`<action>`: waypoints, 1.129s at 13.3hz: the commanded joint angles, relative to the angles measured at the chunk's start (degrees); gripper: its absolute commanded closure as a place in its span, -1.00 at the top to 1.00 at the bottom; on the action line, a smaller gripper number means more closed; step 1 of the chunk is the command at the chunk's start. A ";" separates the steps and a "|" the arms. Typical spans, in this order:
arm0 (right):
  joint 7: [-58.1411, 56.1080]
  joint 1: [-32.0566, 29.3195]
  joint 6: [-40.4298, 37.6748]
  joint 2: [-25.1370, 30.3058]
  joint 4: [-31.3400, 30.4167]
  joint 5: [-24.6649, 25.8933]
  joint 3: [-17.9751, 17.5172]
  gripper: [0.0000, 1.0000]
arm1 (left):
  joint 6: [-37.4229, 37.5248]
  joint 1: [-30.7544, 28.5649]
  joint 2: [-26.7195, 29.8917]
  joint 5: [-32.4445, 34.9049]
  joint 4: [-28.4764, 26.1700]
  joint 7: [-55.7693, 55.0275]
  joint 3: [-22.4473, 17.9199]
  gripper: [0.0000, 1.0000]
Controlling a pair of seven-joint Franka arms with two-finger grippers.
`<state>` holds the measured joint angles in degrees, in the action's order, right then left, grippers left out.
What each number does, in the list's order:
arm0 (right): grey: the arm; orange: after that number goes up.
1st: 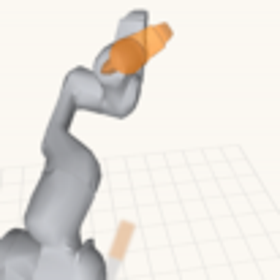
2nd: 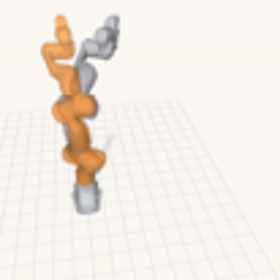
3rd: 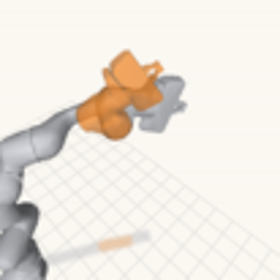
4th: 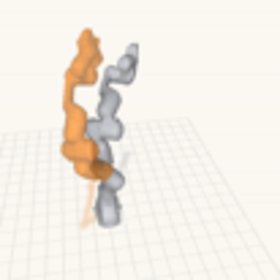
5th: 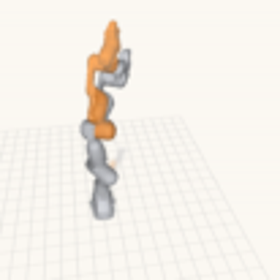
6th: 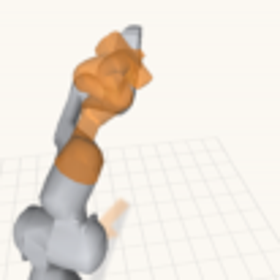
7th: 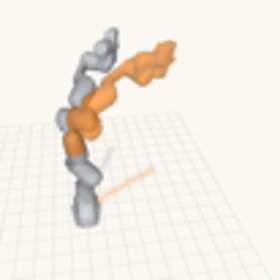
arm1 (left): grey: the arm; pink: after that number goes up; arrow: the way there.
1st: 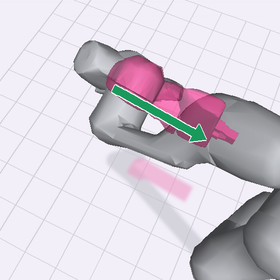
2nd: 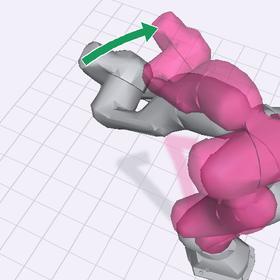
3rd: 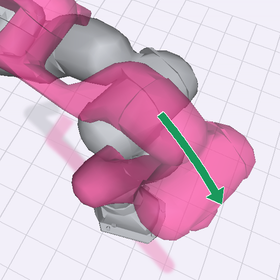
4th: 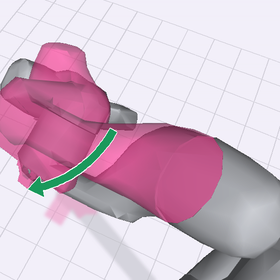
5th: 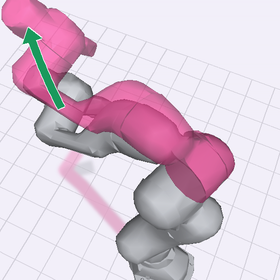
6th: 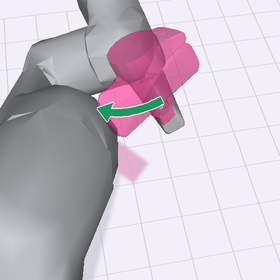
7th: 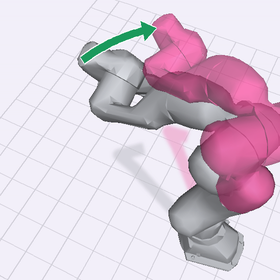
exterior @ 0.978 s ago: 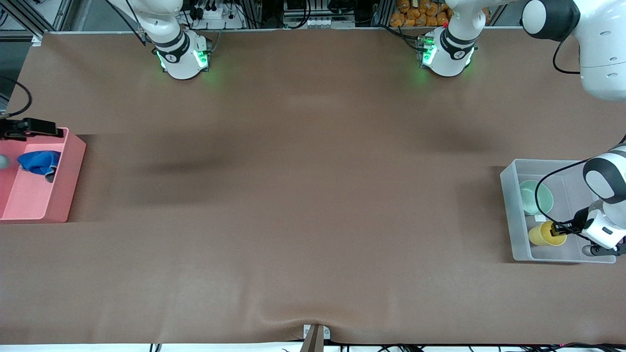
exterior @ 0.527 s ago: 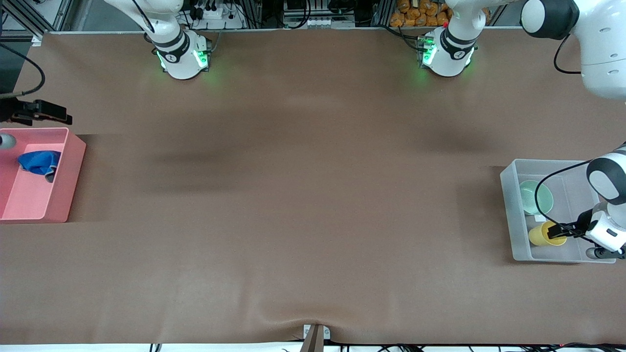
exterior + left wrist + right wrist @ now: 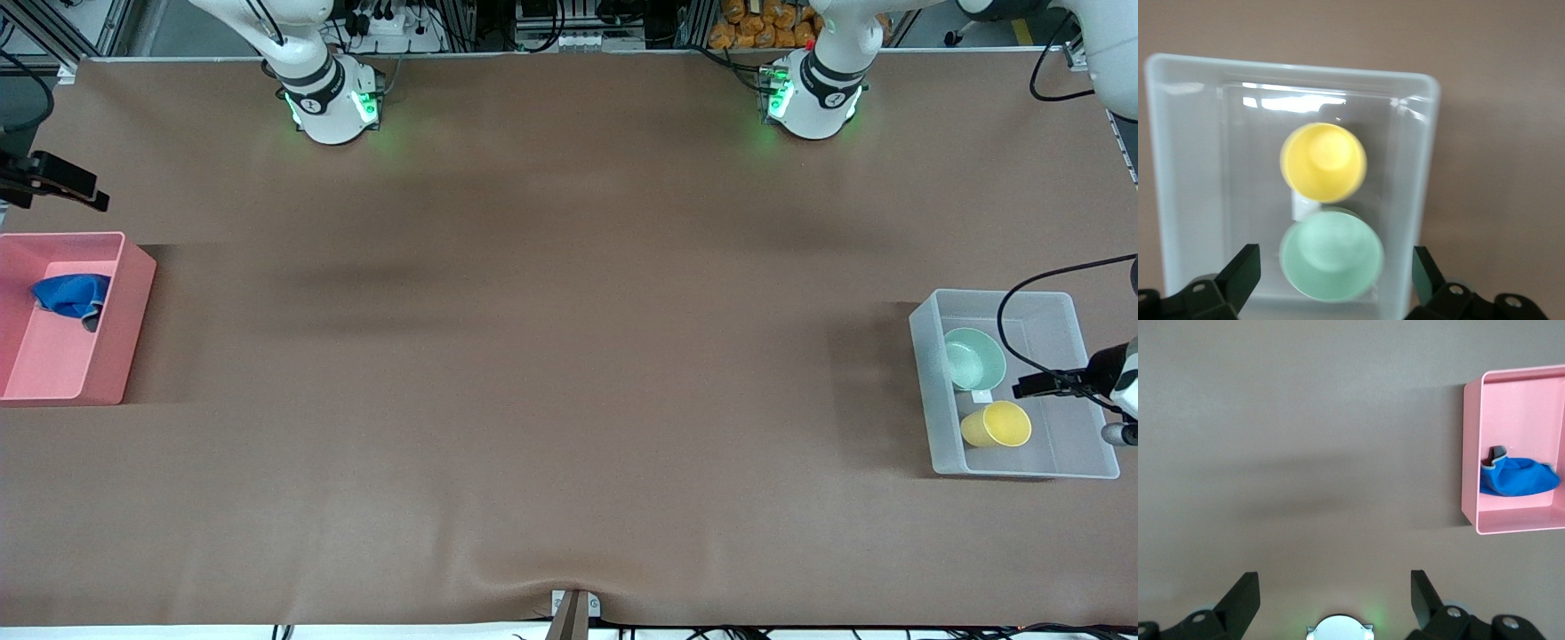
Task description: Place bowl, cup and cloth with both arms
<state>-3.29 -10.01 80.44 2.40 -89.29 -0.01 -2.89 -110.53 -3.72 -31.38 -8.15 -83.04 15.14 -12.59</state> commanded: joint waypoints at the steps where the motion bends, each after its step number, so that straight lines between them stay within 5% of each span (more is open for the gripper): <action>1: 7.47 3.23 -1.42 0.41 0.96 -0.78 2.18 1.00 | 3.73 6.43 2.90 1.82 -1.60 -12.80 -2.96 1.00; 7: 3.92 4.13 -3.19 0.32 2.62 -0.52 2.45 1.00 | 14.62 6.97 12.55 5.51 -1.95 -16.82 1.33 1.00; 11: 1.79 4.12 -3.80 0.50 2.45 -0.52 2.36 1.00 | 16.49 6.79 27.74 7.80 -11.94 -13.22 5.81 1.00; 15: 1.79 4.04 -3.80 0.58 2.54 -0.60 2.36 1.00 | 19.56 6.79 35.94 7.19 -16.97 -13.21 8.81 1.00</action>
<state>-0.87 -6.92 77.37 2.44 -87.15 -0.04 -1.48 -90.72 3.22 -0.09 -1.73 -95.14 0.93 -4.44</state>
